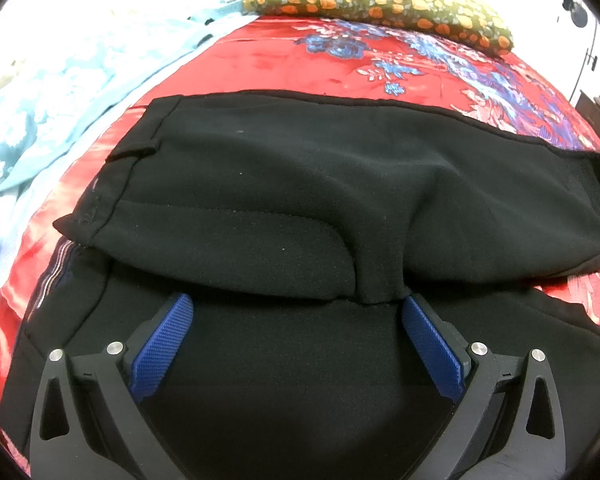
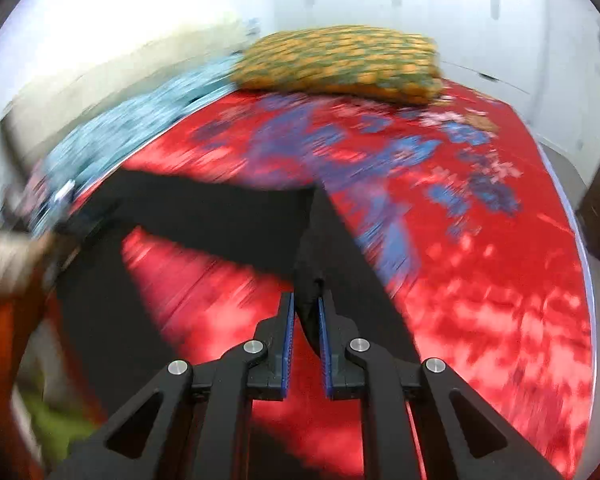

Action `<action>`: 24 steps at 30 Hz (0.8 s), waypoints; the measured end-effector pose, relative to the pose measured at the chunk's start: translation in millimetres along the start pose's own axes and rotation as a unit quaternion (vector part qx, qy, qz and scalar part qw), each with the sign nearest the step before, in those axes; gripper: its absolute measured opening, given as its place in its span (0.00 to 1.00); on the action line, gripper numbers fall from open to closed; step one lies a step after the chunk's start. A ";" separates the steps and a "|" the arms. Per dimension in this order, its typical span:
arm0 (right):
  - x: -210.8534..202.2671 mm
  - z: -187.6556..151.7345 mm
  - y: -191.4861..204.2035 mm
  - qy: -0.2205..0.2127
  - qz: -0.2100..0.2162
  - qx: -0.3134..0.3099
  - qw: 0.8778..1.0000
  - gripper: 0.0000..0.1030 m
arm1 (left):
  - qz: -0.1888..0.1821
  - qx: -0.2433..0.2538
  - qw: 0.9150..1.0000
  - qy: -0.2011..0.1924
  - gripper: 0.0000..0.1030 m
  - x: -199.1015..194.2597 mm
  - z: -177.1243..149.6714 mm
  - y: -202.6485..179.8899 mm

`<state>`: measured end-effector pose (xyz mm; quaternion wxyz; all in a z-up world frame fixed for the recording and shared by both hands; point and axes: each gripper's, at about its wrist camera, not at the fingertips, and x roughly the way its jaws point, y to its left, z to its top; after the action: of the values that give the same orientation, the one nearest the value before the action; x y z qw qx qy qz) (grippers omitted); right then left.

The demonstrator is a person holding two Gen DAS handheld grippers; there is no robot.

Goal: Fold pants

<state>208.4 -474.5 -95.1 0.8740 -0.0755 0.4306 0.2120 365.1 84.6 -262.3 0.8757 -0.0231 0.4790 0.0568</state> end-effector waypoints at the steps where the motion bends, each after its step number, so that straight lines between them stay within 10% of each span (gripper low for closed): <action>1: -9.3 -17.0 12.3 0.009 0.005 -0.003 1.000 0.11 | -0.001 0.000 1.000 0.004 1.00 -0.6 0.9 0.2; 4: -19.5 -92.7 36.4 0.068 -0.043 0.013 0.997 0.12 | 0.004 0.003 1.000 0.024 0.99 -6.4 2.4 -2.2; 8: -14.9 -146.9 21.6 0.113 -0.147 0.080 0.979 0.71 | -0.021 0.013 0.998 0.053 0.99 -30.3 -2.6 -11.5; 13: -60.8 -138.7 22.3 0.031 -0.218 0.145 0.965 0.75 | -0.071 0.006 0.997 0.014 0.99 -74.7 -26.7 -10.8; 16: -74.2 -138.7 35.0 -0.066 -0.125 0.263 0.954 0.82 | -0.080 -0.013 0.996 -0.020 0.99 -87.0 -49.3 -3.2; 21: -5.1 -174.5 64.1 -0.107 0.118 0.500 0.851 0.82 | -0.098 -0.057 0.993 -0.013 0.99 -83.2 -57.2 7.8; 24: 44.9 -170.5 80.0 -0.067 0.120 0.496 0.857 0.82 | -0.096 -0.048 0.994 -0.020 0.99 -82.3 -56.5 10.0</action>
<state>74.9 -442.5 -231.7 0.7903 0.4347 0.4247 0.0778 272.7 82.8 -223.5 0.8842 -0.1101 0.4539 -0.0039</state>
